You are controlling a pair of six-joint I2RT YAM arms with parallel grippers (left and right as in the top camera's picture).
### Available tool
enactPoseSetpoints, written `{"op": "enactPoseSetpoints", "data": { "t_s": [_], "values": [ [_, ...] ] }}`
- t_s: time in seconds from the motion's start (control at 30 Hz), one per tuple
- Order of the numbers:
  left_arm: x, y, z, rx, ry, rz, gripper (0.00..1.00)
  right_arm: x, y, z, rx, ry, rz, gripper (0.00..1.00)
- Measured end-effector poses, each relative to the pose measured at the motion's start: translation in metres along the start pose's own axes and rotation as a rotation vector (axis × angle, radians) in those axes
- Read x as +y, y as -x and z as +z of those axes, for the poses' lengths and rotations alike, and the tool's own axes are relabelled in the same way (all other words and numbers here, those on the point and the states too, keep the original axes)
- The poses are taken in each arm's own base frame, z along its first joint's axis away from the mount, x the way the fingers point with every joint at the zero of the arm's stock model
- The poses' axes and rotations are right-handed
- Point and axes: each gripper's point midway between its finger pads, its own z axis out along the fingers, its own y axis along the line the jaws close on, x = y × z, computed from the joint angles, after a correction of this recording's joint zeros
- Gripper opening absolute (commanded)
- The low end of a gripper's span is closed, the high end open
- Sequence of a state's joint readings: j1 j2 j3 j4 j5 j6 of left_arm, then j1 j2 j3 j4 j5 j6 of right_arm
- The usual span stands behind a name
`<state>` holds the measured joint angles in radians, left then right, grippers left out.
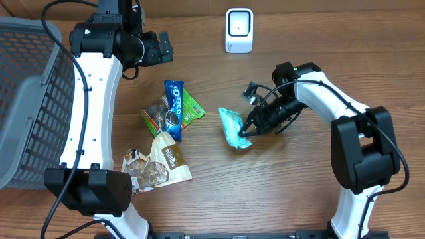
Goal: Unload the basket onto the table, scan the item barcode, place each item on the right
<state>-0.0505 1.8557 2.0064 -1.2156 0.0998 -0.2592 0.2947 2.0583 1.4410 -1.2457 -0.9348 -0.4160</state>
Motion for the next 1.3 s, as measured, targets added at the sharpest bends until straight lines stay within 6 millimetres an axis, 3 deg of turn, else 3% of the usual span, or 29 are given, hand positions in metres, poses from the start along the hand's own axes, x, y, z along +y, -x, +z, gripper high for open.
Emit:
{"op": "enactPoseSetpoints", "data": {
  "t_s": [0.13,0.2,0.23,0.3,0.4,0.5,0.73,0.87,1.07,1.13,1.3],
  "values": [
    [0.0,0.0,0.0,0.0,0.0,0.0,1.0,-0.054,-0.015,-0.01,0.057,-0.298,0.222,0.04],
    [0.0,0.0,0.0,0.0,0.0,0.0,1.0,-0.087,-0.035,-0.031,0.084,-0.572,0.415,0.04],
    [0.0,0.0,0.0,0.0,0.0,0.0,1.0,-0.09,-0.039,-0.037,0.082,-0.623,0.448,0.04],
    [0.0,0.0,0.0,0.0,0.0,0.0,1.0,-0.097,-0.055,-0.07,0.051,-0.895,0.557,0.04],
    [0.0,0.0,0.0,0.0,0.0,0.0,1.0,-0.092,-0.068,-0.103,-0.018,-1.146,0.638,0.04],
    [0.0,0.0,0.0,0.0,0.0,0.0,1.0,-0.087,-0.069,-0.113,-0.065,-1.278,0.659,0.04],
    [0.0,0.0,0.0,0.0,0.0,0.0,1.0,-0.093,-0.064,-0.092,-0.071,-1.432,0.649,0.04],
    [0.0,0.0,0.0,0.0,0.0,0.0,1.0,-0.112,-0.083,-0.077,0.095,-1.572,0.663,0.04],
    [0.0,0.0,0.0,0.0,0.0,0.0,1.0,-0.103,-0.088,-0.066,0.102,-1.642,0.647,0.05],
    [0.0,0.0,0.0,0.0,0.0,0.0,1.0,-0.098,-0.086,-0.058,0.091,-1.644,0.625,0.11],
    [0.0,0.0,0.0,0.0,0.0,0.0,1.0,-0.092,-0.076,-0.027,0.067,-1.575,0.554,0.39]
  ]
}}
